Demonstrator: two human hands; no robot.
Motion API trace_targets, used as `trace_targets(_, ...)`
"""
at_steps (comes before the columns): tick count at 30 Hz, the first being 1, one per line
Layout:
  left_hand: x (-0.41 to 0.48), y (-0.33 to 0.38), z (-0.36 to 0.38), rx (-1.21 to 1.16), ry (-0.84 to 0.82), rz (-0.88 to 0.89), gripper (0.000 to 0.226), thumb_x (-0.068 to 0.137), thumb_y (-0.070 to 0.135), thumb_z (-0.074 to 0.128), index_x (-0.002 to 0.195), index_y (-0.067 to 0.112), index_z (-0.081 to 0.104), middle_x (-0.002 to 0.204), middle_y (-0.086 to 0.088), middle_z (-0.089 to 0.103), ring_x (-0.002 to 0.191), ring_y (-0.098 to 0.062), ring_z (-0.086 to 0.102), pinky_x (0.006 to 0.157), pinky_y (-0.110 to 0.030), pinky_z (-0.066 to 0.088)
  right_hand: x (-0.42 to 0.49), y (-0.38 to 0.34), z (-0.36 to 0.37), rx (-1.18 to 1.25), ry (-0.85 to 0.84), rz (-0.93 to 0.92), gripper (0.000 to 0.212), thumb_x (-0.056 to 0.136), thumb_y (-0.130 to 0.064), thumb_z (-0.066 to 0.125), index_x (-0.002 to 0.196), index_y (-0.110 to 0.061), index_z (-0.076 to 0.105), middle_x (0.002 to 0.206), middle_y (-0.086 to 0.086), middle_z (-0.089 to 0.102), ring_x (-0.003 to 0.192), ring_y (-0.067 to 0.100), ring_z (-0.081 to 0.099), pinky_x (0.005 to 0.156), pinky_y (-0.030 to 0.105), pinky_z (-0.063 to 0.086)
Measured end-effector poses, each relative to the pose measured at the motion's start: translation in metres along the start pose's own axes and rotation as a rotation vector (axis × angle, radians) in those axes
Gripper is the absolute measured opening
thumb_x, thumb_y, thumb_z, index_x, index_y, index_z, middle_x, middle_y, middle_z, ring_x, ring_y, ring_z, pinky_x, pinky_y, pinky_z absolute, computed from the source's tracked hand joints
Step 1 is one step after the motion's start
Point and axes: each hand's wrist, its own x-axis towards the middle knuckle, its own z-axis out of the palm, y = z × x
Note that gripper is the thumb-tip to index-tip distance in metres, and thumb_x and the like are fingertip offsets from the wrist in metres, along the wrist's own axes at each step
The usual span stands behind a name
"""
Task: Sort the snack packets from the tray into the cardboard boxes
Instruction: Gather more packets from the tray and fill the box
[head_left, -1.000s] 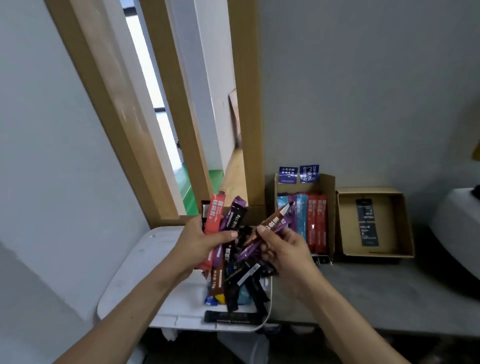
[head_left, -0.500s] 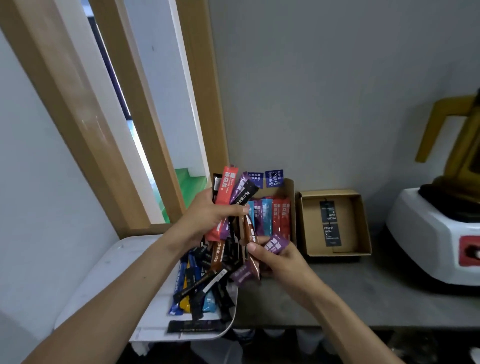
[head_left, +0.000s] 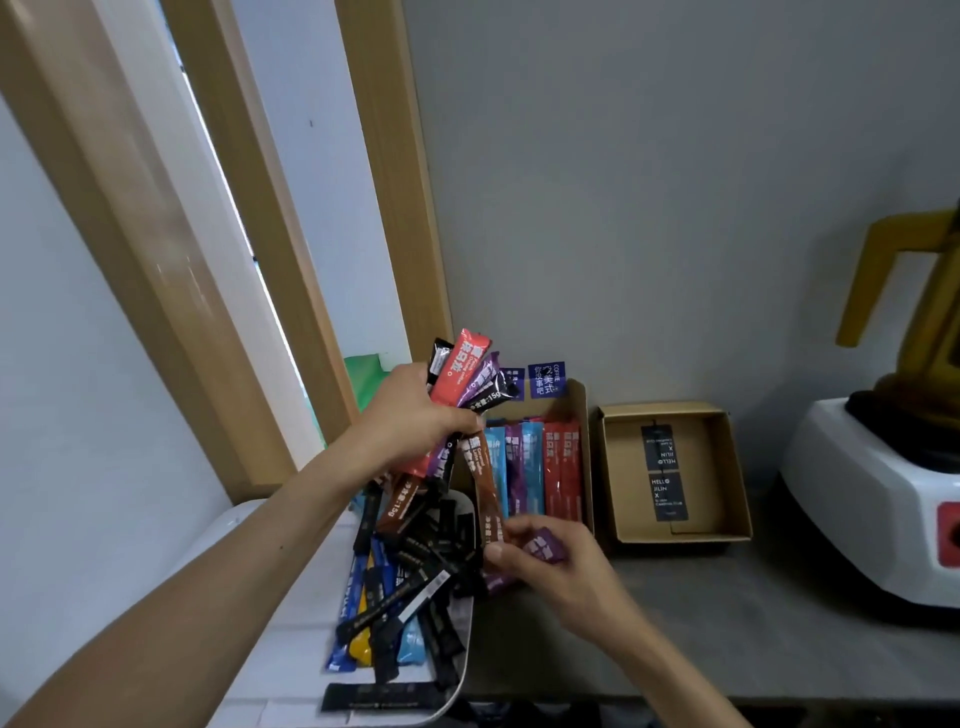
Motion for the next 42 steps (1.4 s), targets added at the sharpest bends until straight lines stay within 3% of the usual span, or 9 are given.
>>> trace_targets(5, 0.007, 0.001, -0.011, 0.086, -0.090, 0.044, 0.044, 0.076, 0.027, 0.089, 0.108, 0.021, 0.060, 0.096, 0.002, 0.072, 0.086, -0.013, 0.072, 0.082, -0.034, 0.059, 0.000, 0.005, 0.004, 0.051, 0.050, 0.084, 0.005, 0.085, -0.030, 0.082, 0.086, -0.028, 0.077, 0.102, -0.004, 0.078, 0.099, 0.012, 0.073, 0.087, 0.032, 0.060)
trace_targets(9, 0.005, 0.008, -0.006, 0.180, -0.069, 0.152, 0.039, 0.079, 0.020, 0.087, 0.104, 0.025, 0.058, 0.091, 0.011, 0.067, 0.082, -0.005, 0.066, 0.071, -0.023, 0.053, 0.004, 0.003, 0.003, -0.114, 0.105, 0.109, 0.010, 0.088, -0.030, 0.079, 0.091, -0.023, 0.073, 0.097, -0.009, 0.075, 0.093, -0.003, 0.070, 0.071, 0.013, 0.053)
trace_targets(12, 0.010, 0.014, -0.006, 0.200, -0.080, 0.153, 0.040, 0.080, 0.022, 0.086, 0.108, 0.024, 0.058, 0.090, 0.010, 0.067, 0.081, -0.008, 0.068, 0.073, -0.026, 0.056, 0.003, 0.001, 0.003, -0.118, 0.091, 0.074, 0.017, 0.090, -0.037, 0.075, 0.101, -0.024, 0.073, 0.103, -0.007, 0.074, 0.095, -0.001, 0.070, 0.073, 0.014, 0.055)
trace_targets(16, 0.018, 0.016, -0.009, 0.211, -0.091, 0.137, 0.038, 0.082, 0.025, 0.085, 0.104, 0.024, 0.055, 0.091, 0.009, 0.064, 0.078, -0.008, 0.065, 0.063, -0.019, 0.045, 0.000, -0.005, 0.000, 0.059, 0.238, 0.071, 0.040, 0.098, -0.050, 0.053, 0.103, -0.015, 0.071, 0.085, 0.008, 0.078, 0.068, 0.027, 0.076, 0.061, 0.036, 0.063)
trace_targets(18, 0.021, 0.016, -0.005, 0.224, -0.116, 0.140, 0.038, 0.081, 0.025, 0.085, 0.103, 0.026, 0.054, 0.091, 0.010, 0.064, 0.077, -0.006, 0.063, 0.063, -0.018, 0.043, 0.004, -0.006, -0.005, -0.007, 0.339, 0.032, 0.041, 0.101, -0.051, 0.047, 0.099, -0.017, 0.071, 0.086, 0.007, 0.078, 0.059, 0.019, 0.074, 0.049, 0.029, 0.058)
trace_targets(25, 0.028, 0.020, 0.019, 0.334, -0.157, 0.187, 0.046, 0.076, 0.025, 0.088, 0.108, 0.025, 0.056, 0.095, 0.008, 0.067, 0.083, -0.008, 0.065, 0.070, -0.025, 0.051, 0.033, -0.010, -0.010, -0.175, 0.287, -0.005, 0.015, 0.091, -0.045, 0.072, 0.100, -0.032, 0.071, 0.108, -0.010, 0.070, 0.104, 0.008, 0.068, 0.082, 0.031, 0.064)
trace_targets(31, 0.031, 0.016, 0.024, 0.397, -0.166, 0.178, 0.050, 0.075, 0.027, 0.088, 0.115, 0.024, 0.059, 0.103, 0.001, 0.070, 0.091, -0.017, 0.069, 0.085, -0.039, 0.059, 0.052, -0.003, -0.002, -0.295, 0.322, 0.057, 0.030, 0.092, -0.041, 0.072, 0.117, -0.029, 0.060, 0.113, -0.010, 0.065, 0.103, 0.009, 0.066, 0.075, 0.024, 0.060)
trace_targets(36, 0.028, 0.011, 0.024, 0.390, -0.053, 0.219, 0.048, 0.075, 0.029, 0.088, 0.112, 0.026, 0.058, 0.100, 0.007, 0.067, 0.093, -0.016, 0.068, 0.082, -0.035, 0.057, 0.059, 0.004, -0.002, -0.310, 0.303, 0.070, 0.014, 0.097, -0.038, 0.067, 0.105, -0.027, 0.067, 0.111, -0.010, 0.068, 0.102, 0.007, 0.066, 0.085, 0.033, 0.061)
trace_targets(42, 0.031, 0.006, 0.016, 0.155, 0.161, 0.190, 0.052, 0.079, 0.033, 0.087, 0.119, 0.018, 0.059, 0.098, 0.009, 0.063, 0.090, -0.012, 0.062, 0.076, -0.029, 0.049, 0.079, 0.018, 0.003, -0.481, 0.361, 0.192, 0.022, 0.091, -0.044, 0.072, 0.105, -0.027, 0.070, 0.098, -0.006, 0.073, 0.091, 0.009, 0.071, 0.084, 0.039, 0.063)
